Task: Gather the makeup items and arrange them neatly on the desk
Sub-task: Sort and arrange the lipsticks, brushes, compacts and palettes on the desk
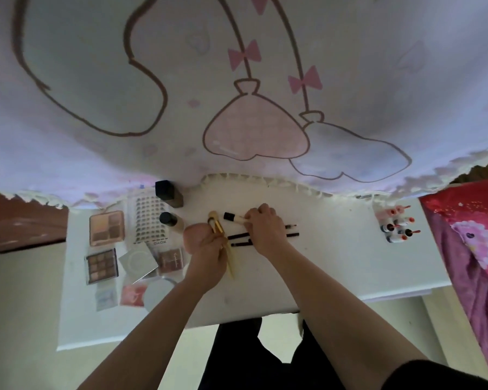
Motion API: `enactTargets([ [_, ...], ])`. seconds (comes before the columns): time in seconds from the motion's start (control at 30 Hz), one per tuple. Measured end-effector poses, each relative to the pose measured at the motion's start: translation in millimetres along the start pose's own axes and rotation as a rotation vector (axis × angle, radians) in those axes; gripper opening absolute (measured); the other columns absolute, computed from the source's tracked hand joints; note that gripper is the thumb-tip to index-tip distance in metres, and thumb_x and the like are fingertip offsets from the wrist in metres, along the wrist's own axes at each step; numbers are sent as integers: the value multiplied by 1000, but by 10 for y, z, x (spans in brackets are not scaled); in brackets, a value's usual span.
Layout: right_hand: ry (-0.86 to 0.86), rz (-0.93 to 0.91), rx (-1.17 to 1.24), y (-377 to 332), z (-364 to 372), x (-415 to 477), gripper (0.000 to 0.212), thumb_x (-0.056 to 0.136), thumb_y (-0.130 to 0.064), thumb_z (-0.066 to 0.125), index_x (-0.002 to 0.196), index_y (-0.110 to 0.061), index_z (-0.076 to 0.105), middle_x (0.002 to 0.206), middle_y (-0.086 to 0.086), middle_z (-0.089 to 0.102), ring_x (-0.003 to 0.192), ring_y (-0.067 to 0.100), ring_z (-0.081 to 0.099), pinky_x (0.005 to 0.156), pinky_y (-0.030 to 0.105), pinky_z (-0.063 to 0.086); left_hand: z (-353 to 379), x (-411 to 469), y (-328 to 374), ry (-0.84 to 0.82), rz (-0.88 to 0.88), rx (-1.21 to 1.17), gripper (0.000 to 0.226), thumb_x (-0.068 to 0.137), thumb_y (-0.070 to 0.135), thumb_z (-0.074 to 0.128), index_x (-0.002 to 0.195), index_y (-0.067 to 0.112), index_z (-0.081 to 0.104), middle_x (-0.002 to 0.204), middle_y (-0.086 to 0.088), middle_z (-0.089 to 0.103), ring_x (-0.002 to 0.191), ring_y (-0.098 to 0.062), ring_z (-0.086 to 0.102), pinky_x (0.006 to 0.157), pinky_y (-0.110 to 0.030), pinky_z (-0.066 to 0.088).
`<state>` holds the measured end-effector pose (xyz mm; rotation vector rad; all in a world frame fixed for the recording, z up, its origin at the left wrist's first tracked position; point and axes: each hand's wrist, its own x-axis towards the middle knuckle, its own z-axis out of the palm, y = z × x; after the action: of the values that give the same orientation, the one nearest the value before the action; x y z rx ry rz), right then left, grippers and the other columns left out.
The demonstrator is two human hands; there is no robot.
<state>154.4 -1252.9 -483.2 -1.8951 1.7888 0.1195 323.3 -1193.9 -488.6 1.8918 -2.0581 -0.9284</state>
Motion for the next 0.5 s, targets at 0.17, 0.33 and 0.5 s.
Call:
enactTargets([
  [0.17, 20, 84, 161, 111, -136, -123, 29, 106, -27, 40, 123, -11, 56, 122, 9, 50, 110, 27, 49, 91, 38, 46, -104, 105, 123, 188, -33, 56, 21, 79, 1, 63, 95, 5, 75, 74, -9, 67, 69, -30, 63, 72, -28, 45],
  [0.33, 5, 218, 528, 347, -299, -371, 26, 104, -22, 42, 118, -10, 61, 118, 10, 58, 110, 28, 55, 85, 29, 40, -131, 250, 468, 156, -425, -290, 21, 99, 32, 49, 113, 25, 63, 90, -1, 66, 89, -23, 64, 88, -33, 50],
  [0.5, 55, 274, 798, 561, -452, -730, 29, 103, -26, 47, 118, -8, 64, 108, 2, 63, 103, 19, 56, 90, 29, 43, -84, 260, 931, -88, -463, -630, 36, 103, 44, 38, 98, 18, 61, 89, -3, 64, 86, -20, 60, 82, -36, 47],
])
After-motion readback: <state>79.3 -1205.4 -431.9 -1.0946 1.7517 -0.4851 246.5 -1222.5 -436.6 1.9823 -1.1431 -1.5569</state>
